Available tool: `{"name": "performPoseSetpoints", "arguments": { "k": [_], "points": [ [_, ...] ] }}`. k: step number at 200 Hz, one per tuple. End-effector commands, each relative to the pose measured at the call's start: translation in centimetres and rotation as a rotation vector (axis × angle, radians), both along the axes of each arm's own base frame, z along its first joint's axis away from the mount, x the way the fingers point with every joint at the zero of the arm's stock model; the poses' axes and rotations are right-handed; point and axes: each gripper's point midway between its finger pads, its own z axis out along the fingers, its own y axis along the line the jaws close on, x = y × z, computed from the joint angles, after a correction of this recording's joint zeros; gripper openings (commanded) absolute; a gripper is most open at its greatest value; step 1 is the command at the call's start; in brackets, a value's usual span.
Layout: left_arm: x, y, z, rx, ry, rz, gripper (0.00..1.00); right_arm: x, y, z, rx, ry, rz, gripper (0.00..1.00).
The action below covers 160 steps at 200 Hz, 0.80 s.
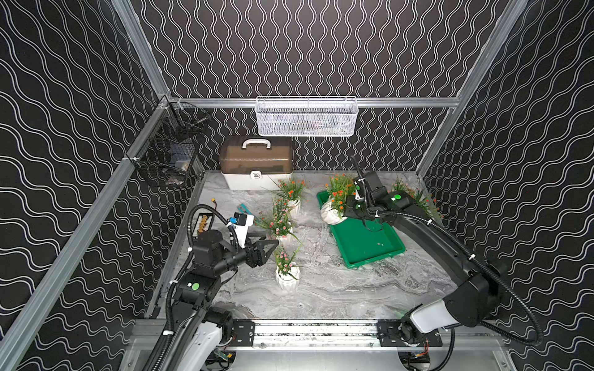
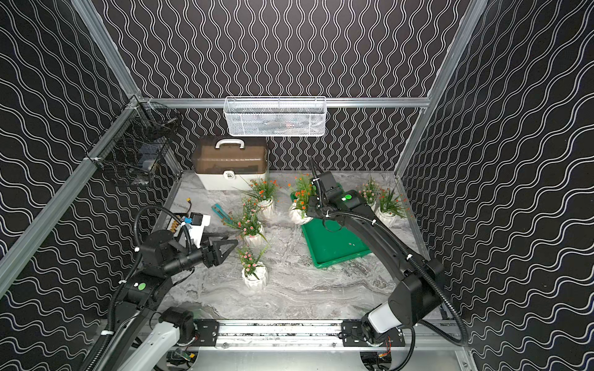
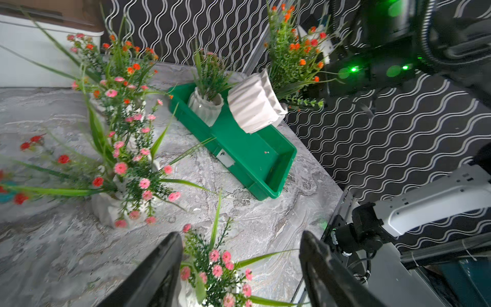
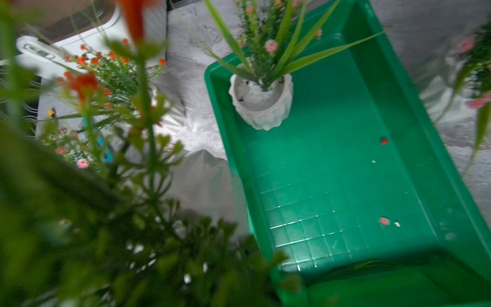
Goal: Put the potted gypsophila into the storage box
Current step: Pick up the baby's breath potted plant from the center of the board, then place the baby's breath potted plant at the storage box.
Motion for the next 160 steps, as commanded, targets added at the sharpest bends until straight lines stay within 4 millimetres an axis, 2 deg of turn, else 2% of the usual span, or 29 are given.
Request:
{"name": "performPoseSetpoints", "arguments": {
  "k": [1,38,68,91,160],
  "points": [
    [-0.5,-0.9,2.4,-0.051,-0.104,-0.073,0.74,0.5,-2.9,0.4,-0.02,-0.014,-0.053,0.13],
    [-0.5,-0.9,2.6,-0.063,-0.117,-0.071,0.74,1.7,-9.8,-1.0,-0.106,0.023,-0.195,0.13],
    [-0.4,-0.9,2.7,-0.074,-0.119,-0.068,0.73,2.6,-12.7,-2.8,-0.117,0.066,-0.264,0.13],
    [-0.3,-0.9,2.4,-0.066,-0.112,-0.064,0.73,3.3,-13.2,-3.6,-0.101,0.078,-0.287,0.13],
    [-0.2,-0.5,2.0,-0.033,-0.104,-0.038,0.73,6.9,-12.8,-6.5,-0.098,0.138,-0.292,0.13]
  ]
}}
